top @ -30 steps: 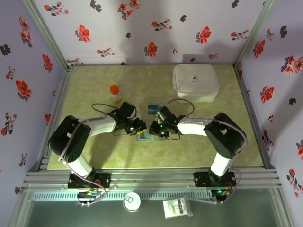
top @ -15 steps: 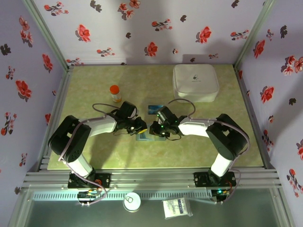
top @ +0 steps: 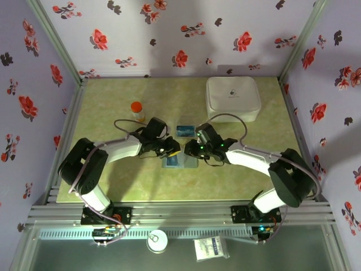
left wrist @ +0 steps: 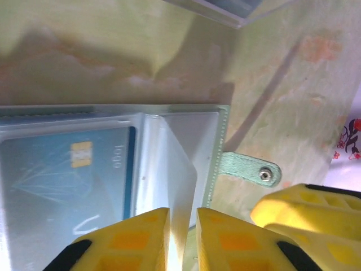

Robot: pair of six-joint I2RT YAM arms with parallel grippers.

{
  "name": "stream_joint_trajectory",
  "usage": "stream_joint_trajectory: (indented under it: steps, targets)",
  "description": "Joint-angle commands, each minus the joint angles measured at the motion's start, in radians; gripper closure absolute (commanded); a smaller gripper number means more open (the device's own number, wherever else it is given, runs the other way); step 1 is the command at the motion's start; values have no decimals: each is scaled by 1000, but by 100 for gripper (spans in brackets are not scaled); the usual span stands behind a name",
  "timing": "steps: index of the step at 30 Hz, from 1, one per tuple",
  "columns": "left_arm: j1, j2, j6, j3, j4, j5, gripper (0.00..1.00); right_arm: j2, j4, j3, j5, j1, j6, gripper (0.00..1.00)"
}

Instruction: Take the credit cards out of the card holder

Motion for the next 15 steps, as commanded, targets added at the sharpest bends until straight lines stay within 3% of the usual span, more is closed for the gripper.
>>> stream_joint_trajectory:
  steps: [1,15]
  targets:
    - [-23,22,0,46,-39,-3,80,-61,-36,-40,43,-26,-23,73]
    - [-118,177,-22,194,-45,-24,66,-222,-98,-134,67,-84,-53,70]
